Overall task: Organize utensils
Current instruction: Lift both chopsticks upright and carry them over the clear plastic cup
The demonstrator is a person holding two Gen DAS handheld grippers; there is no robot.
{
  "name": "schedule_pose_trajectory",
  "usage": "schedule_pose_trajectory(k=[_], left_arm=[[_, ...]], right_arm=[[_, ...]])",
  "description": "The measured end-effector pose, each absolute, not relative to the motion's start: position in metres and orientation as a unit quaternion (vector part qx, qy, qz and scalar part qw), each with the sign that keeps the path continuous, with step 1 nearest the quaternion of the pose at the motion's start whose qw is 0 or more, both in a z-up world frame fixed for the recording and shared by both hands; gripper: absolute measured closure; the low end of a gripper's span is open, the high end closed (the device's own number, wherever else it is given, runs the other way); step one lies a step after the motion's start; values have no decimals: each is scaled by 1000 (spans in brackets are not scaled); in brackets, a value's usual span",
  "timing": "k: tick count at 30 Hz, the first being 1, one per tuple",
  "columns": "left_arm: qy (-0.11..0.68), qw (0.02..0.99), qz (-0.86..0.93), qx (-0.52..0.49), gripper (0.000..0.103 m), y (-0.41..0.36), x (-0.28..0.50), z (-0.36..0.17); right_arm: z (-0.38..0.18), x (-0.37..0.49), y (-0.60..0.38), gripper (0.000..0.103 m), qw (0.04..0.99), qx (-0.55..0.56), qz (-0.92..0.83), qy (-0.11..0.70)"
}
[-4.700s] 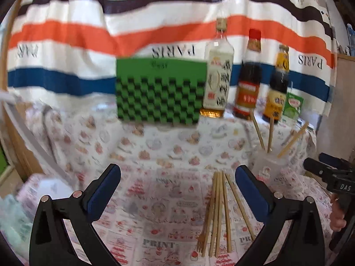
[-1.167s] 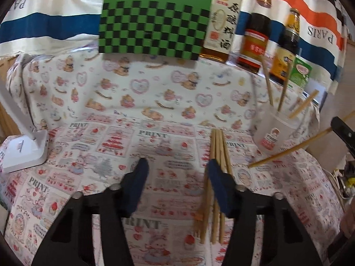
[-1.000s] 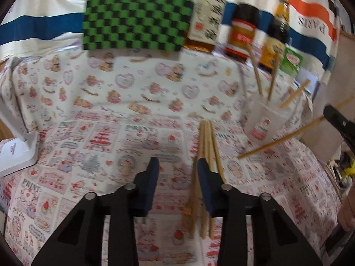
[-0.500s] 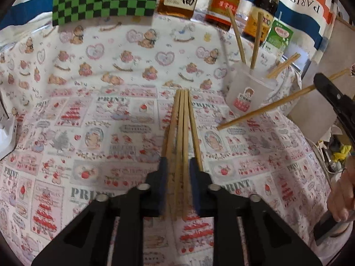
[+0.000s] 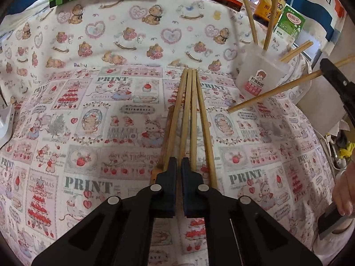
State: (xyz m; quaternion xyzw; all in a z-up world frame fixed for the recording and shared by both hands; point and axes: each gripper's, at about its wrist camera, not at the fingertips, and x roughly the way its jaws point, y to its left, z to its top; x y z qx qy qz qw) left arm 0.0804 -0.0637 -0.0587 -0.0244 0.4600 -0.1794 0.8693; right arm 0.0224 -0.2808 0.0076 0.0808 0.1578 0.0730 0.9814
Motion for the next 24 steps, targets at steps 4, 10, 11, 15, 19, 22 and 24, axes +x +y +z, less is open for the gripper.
schedule_pose_trajectory(k=[4,10,11,15,19,22,24], left_arm=[[464,866,-186,-17,98,-67,81,-61],[453,874,-174,35,98,-81,77,-61],[453,874,-173,35,99,-81,77,-61],[440,880,-173,49,99,-80,75,-55],[354,920,-162,34,99,-70,61,-25],[295,939,-174,-8,99,-52,49,-3],[279,942,-186,-27,99,-43,47,5]], right_arm=[[5,26,-280,96,979,85,79,168],[5,26,-280,96,978,89,79,170],[5,26,-280,96,978,89,79,171],[5,24,-281,97,976,97,86,175],[7,22,-282,97,975,103,88,174],[10,17,-283,97,976,108,95,165],[12,15,-285,97,973,119,113,164]])
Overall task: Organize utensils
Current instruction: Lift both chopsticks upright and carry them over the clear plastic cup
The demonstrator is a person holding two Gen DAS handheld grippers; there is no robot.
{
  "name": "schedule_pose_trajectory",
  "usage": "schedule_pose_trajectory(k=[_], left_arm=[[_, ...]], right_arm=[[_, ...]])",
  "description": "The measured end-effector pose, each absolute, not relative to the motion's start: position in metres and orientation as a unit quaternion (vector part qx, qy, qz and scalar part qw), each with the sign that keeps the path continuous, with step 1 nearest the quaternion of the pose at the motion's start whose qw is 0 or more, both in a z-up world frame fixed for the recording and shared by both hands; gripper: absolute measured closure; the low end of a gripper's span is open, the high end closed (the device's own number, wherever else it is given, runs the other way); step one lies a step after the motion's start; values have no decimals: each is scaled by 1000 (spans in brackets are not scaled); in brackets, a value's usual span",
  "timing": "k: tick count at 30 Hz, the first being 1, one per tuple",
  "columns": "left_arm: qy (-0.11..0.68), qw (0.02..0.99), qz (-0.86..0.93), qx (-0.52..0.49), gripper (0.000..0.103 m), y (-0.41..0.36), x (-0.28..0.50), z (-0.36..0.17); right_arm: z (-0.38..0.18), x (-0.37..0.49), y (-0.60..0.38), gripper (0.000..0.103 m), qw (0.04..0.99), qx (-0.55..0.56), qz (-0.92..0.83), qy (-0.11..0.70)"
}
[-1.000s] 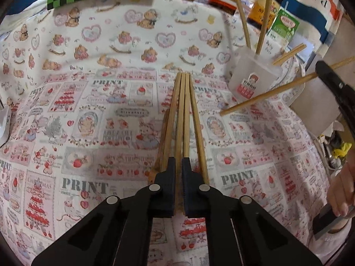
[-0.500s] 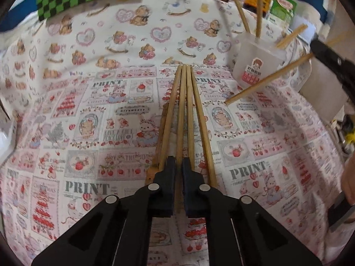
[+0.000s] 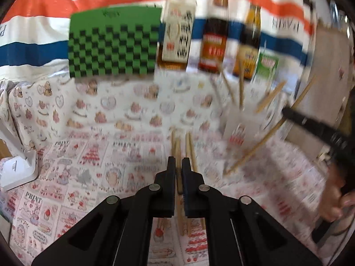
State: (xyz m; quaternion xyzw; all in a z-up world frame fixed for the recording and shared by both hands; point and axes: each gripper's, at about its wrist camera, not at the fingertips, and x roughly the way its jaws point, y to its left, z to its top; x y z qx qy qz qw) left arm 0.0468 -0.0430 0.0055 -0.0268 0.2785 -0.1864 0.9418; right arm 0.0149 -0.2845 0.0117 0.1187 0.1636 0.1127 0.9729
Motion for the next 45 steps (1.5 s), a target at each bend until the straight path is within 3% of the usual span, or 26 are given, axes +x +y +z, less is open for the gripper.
schedule_pose_trajectory(k=[11,28,45], left_arm=[[175,971,-157,-44,99,-26,20,33],[200,966,-154,-56,99,-28,38,65],[169,964,-202,24,99,-112,79,151]], right_arm=[[17,5,-283,97,972,125,126,152],[30,10,-303,97,973,147,105,142],[119,27,-348,97,988,129,42,71]])
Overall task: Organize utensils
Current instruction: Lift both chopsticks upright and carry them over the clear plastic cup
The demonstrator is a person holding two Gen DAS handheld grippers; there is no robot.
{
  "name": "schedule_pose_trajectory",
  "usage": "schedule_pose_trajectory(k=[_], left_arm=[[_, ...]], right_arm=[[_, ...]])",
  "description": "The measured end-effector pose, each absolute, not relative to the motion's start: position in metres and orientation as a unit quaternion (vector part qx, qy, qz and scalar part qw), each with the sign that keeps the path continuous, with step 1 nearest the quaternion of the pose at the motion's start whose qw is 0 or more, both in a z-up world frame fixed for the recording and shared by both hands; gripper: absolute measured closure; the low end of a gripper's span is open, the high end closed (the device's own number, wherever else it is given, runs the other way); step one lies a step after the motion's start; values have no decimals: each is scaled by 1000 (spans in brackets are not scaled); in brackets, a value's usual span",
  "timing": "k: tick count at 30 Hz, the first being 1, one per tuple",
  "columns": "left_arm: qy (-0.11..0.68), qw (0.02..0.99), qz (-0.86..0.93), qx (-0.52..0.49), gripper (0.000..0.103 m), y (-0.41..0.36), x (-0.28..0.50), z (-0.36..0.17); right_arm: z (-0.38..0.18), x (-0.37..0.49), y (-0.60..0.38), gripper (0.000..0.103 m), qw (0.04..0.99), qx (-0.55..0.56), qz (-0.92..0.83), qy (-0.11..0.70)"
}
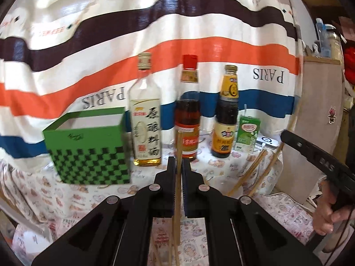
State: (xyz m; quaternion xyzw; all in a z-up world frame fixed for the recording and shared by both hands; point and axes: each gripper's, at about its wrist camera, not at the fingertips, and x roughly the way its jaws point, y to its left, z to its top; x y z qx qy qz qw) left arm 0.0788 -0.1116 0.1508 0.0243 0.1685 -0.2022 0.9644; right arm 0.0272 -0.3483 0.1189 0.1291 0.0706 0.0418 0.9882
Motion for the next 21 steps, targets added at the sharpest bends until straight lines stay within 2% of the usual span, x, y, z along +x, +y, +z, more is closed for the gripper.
schedule_pose_trajectory(k=[9,14,18,21], left_arm=[[152,949,-276,-3,99,-155,91,168],[109,949,-296,-3,99,-182,95,176],[107,942,-314,-45,99,-188,110,179],[95,950,-296,-33,99,-194,118,174]], right_arm=[[100,60,-364,97,987,144,21,67],[92,76,-370,97,986,140,21,87],[86,87,-370,97,985,122,41,118],[83,93,-373,97,983,118,40,134]])
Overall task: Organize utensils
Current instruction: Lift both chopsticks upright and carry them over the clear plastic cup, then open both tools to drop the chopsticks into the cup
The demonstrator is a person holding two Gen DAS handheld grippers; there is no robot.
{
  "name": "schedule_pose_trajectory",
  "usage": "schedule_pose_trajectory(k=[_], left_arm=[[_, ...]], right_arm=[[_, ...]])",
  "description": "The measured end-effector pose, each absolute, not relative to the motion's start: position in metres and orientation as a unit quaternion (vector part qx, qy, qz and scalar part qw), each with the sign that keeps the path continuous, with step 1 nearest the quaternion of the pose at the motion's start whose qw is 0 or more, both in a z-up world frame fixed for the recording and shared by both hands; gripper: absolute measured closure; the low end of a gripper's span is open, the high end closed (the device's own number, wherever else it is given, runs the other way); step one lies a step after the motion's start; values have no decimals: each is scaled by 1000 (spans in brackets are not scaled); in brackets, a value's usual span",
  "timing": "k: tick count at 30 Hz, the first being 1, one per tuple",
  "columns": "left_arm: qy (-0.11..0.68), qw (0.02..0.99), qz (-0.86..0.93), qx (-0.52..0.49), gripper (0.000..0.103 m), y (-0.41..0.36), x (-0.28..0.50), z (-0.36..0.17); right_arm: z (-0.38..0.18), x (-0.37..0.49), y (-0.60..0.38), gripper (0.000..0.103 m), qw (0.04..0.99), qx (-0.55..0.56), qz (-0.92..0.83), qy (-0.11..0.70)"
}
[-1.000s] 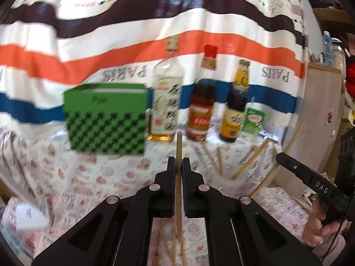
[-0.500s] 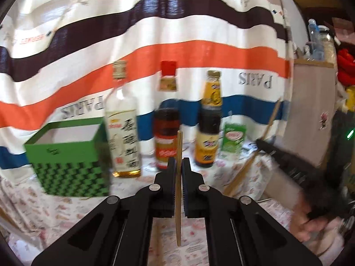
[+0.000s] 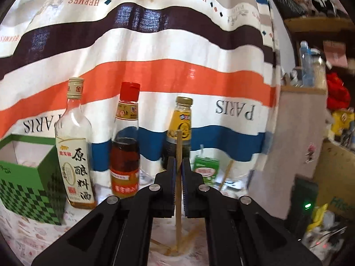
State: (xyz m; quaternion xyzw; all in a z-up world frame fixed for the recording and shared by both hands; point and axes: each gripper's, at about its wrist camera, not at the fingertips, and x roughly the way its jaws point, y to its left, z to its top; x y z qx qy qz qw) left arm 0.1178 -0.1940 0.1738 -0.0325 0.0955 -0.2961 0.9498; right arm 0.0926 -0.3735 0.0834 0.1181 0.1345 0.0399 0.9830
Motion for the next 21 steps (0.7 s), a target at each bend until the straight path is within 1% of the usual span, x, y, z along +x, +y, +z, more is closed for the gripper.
schedule_pose_trajectory(k=[3,6,10,20,21], left_arm=[[101,954,-283,-21,99,-198,127,160],[117,954,-274,-14,99,-199,137,143],[150,946,-284,-32,99,-194,148,125],[177,946,-271,-17,99,-200,167,115],[181,945,-272,-16,99,-200,169,114]], right_arm=[[78,101,-381,97,977,136,45,156],[73,109,-381,97,974,131,48,176],[71,111,-378,96,973,127,54,187],[73,110,-381,96,971,130,52,195],[74,110,-382,94,971,130,51,195]])
